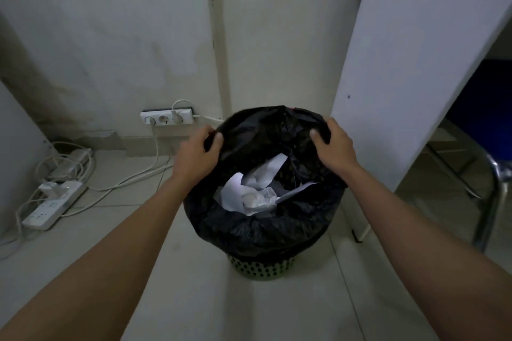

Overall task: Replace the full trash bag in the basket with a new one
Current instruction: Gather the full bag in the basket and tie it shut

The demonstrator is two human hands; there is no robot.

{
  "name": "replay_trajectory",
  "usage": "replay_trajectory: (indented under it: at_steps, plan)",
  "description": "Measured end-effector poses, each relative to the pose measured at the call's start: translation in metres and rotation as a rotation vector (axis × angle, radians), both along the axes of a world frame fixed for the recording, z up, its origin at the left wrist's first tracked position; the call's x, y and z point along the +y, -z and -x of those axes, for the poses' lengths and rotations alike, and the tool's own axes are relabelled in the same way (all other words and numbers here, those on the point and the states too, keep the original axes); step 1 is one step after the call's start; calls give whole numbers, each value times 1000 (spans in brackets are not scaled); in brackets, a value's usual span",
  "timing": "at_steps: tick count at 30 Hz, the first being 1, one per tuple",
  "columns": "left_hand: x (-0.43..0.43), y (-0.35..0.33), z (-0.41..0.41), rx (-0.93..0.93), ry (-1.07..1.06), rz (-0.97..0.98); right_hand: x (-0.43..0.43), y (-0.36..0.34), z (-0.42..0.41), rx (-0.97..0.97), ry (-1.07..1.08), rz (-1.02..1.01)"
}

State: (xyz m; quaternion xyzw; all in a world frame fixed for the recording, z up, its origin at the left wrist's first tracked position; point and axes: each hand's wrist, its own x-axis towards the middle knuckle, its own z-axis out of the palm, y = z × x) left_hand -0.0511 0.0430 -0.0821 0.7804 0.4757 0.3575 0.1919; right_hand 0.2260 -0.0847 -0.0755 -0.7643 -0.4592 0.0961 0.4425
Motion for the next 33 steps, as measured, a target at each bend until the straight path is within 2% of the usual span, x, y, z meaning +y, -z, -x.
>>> replay_trajectory:
  at_steps: [2, 3, 5, 7, 10, 12, 15, 20, 22, 24, 27, 28, 30, 31, 32, 33]
  plan:
    - [-9, -3, 0, 318, 33, -5, -13, -2, -12, 90, -48, 225]
    - [-15, -5, -2, 419, 38, -37, -19, -4, -16, 183, -54, 310]
    - [-27, -11, -12, 504, 15, -136, -33, -9, -22, 379, -50, 442]
    - [-41, -19, -27, 457, 58, -250, -47, -9, -29, 508, -91, 556]
    - [-66, -31, -53, 443, 423, -297, -64, -4, -36, 608, -198, 635]
    - [-85, -35, -72, 618, 680, -197, -70, -5, -37, 625, -232, 656]
    - [-107, -27, -93, 813, 859, -149, -75, -11, -37, 617, -272, 659]
    - [-107, -16, -100, 768, 915, -51, -76, -31, -43, 530, -332, 781]
    - [-106, -15, -100, 737, 946, -5, -75, -47, -40, 565, -290, 723]
    - [-111, -15, -102, 585, 939, 42, -69, -63, -34, 742, -252, 544]
    - [-121, -23, -105, 167, 784, 369, -57, -71, -27, 1031, -127, 262]
    - [-122, -26, -105, 126, 734, 438, -54, -71, -25, 1093, -93, 213]
    - [-124, -31, -103, 221, 753, 384, -52, -71, -18, 1139, -72, 192]
    - [-124, -29, -102, 290, 786, 327, -51, -72, -16, 1072, -66, 231]
    - [-123, -27, -100, 333, 809, 306, -51, -72, -15, 919, -61, 294]
    - [-120, -25, -99, 346, 811, 329, -51, -74, -15, 685, -60, 365]
